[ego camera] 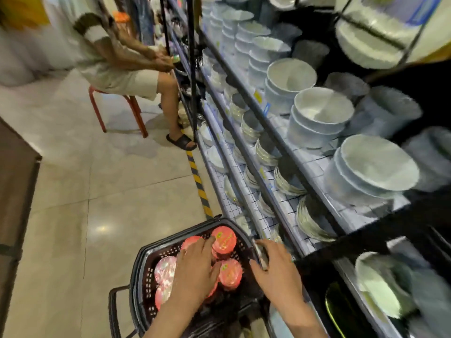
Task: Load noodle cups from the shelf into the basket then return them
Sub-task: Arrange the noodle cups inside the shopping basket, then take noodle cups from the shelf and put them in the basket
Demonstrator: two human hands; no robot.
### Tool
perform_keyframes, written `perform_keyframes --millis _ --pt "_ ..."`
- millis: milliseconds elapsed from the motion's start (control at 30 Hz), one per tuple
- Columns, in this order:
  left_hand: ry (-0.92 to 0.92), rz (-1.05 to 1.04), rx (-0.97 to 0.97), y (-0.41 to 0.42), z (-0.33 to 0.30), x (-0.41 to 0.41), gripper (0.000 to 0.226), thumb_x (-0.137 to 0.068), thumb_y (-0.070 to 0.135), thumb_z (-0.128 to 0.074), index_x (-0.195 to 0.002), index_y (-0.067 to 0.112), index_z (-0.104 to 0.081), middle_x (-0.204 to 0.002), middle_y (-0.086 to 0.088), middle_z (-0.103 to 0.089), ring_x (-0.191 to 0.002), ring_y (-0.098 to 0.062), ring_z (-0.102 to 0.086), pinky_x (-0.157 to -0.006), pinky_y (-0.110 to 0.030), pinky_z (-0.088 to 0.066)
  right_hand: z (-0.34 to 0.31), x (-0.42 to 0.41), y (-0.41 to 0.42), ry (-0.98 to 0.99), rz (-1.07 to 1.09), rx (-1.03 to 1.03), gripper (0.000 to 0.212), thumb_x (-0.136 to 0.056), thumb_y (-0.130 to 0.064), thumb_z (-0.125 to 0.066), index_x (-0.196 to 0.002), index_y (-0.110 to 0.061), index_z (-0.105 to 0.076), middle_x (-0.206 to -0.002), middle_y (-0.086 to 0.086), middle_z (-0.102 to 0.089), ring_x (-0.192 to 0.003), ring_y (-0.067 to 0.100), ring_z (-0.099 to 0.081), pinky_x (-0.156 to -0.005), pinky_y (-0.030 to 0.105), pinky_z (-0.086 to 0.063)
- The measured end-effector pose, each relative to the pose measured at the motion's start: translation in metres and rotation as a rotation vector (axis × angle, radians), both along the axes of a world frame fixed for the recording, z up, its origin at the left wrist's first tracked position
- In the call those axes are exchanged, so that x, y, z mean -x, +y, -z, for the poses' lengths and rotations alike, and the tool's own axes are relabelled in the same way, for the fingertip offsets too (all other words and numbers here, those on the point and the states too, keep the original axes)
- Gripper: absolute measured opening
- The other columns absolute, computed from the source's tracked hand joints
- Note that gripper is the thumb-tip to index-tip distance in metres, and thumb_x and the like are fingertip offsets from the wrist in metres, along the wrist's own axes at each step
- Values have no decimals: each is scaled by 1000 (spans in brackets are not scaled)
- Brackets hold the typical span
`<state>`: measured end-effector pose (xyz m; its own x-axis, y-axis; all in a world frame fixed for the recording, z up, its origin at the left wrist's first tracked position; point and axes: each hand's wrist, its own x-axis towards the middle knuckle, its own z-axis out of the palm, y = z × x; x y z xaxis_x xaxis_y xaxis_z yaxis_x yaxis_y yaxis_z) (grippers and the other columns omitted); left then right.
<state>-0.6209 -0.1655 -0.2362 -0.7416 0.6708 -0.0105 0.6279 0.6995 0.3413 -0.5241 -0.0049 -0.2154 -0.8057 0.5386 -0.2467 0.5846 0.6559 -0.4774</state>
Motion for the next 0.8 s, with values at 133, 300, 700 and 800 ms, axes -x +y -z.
perform_keyframes --millis 133,300,700,800 --pt "-36 102 -101 1 -31 1 47 -77 44 -49 -113 15 -56 -94 -1 -66 -78 -21 -68 -60 -35 -54 -28 -42 -5 53 198 3 49 -89 -44 -55 -134 -34 -38 -136 -11 -39 -126 12 -40 -98 29 -40" --pt "-72 350 -130 10 -73 -10 49 -88 35 -58 -132 16 -46 -116 -1 -59 -104 -23 -60 -81 -35 -49 -48 -94 -40 108 535 -63 48 -88 -43 -57 -132 -35 -38 -133 -13 -41 -122 11 -42 -94 28 -45" --pt "-121 1068 -205 51 -115 -170 58 -93 42 -47 -144 22 -26 -135 5 -44 -122 -15 -45 -100 -29 -38 -83 -280 -148 164 1213 -137 54 -92 -45 -52 -139 -34 -30 -142 -14 -35 -131 9 -36 -101 25 -39" --pt "-163 1188 -212 48 -114 -226 60 -94 43 -45 -145 27 -19 -137 11 -39 -125 -8 -41 -101 -22 -35 -85 -331 -170 177 1346 -142 53 -92 -44 -51 -140 -32 -31 -141 -12 -36 -131 10 -37 -102 25 -37"
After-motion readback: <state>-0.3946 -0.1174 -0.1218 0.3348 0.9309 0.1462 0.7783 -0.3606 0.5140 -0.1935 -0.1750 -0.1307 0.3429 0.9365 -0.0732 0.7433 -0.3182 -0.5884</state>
